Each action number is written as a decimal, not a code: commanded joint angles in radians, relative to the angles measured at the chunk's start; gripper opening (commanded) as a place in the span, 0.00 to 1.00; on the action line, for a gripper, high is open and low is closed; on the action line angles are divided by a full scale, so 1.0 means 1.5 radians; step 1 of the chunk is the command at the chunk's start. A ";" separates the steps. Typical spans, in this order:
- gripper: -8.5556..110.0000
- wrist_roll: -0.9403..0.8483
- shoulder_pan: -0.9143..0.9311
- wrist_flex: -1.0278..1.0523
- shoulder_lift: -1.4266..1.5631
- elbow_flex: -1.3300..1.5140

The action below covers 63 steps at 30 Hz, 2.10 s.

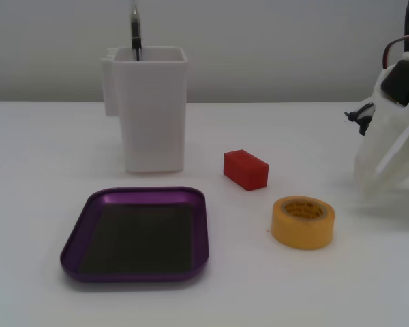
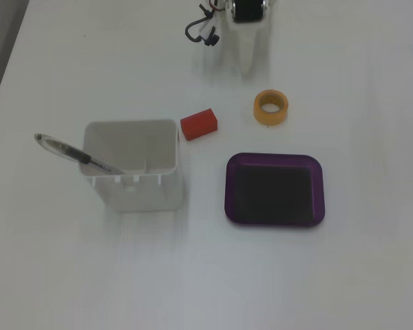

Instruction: Grab up the yellow tape and put it in the box.

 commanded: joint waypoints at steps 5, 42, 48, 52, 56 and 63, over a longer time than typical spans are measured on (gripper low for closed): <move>0.07 0.132 -0.006 -0.067 0.045 -0.150; 0.21 0.105 -0.122 0.005 -0.809 -0.636; 0.22 0.105 -0.121 -0.047 -0.865 -0.636; 0.22 0.105 -0.125 -0.064 -0.913 -0.636; 0.21 0.105 -0.122 -0.098 -0.948 -0.635; 0.21 0.105 -0.121 -0.135 -1.004 -0.634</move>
